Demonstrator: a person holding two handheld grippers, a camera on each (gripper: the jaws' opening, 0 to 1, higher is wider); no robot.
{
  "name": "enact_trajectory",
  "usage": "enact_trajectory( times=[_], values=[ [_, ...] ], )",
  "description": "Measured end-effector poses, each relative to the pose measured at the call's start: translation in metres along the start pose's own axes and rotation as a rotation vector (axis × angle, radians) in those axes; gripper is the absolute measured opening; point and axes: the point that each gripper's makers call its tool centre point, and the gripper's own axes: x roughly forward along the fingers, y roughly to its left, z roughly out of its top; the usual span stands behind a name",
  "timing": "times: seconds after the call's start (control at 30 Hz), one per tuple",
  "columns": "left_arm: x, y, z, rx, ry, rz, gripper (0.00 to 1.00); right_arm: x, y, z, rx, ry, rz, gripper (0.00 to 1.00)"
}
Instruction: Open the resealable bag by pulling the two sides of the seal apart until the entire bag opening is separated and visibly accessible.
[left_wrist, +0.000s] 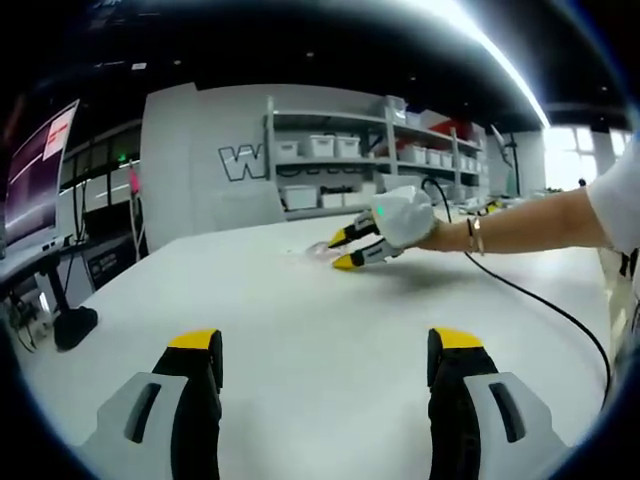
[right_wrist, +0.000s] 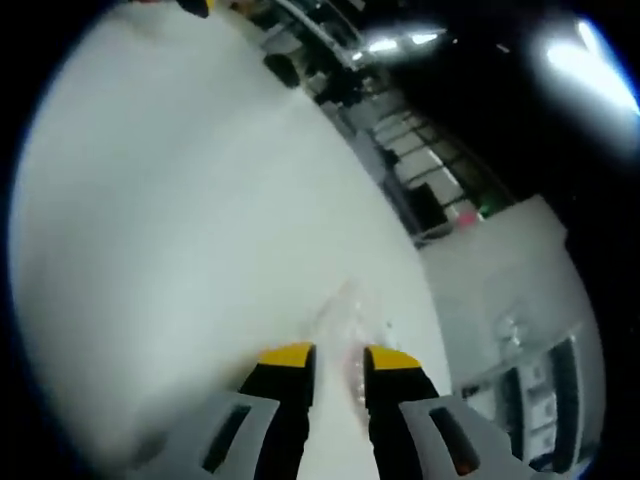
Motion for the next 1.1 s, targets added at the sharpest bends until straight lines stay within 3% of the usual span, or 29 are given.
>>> enact_trajectory(
  times=[0.37, 0.6, 0.8, 1.1],
  values=[
    [-0.002, 0.003, -0.002, -0.003, 0.000, 0.005, 0.83, 0.004, 0.000, 0.006, -0.012, -0.002, -0.018, 0.16],
    [-0.002, 0.006, -0.003, -0.006, 0.002, 0.009, 0.83, 0.009, 0.002, 0.012, 0.042, -0.024, -0.015, 0.11],
    [-0.001, 0.005, -0.005, -0.008, 0.004, 0.005, 0.83, 0.016, 0.006, 0.009, 0.091, -0.012, -0.001, 0.00],
    [-0.004, 0.007, -0.005, -0.010, 0.001, 0.011, 0.83, 0.016, 0.000, 0.006, 0.216, -0.025, -0.022, 0.00]
  ],
)
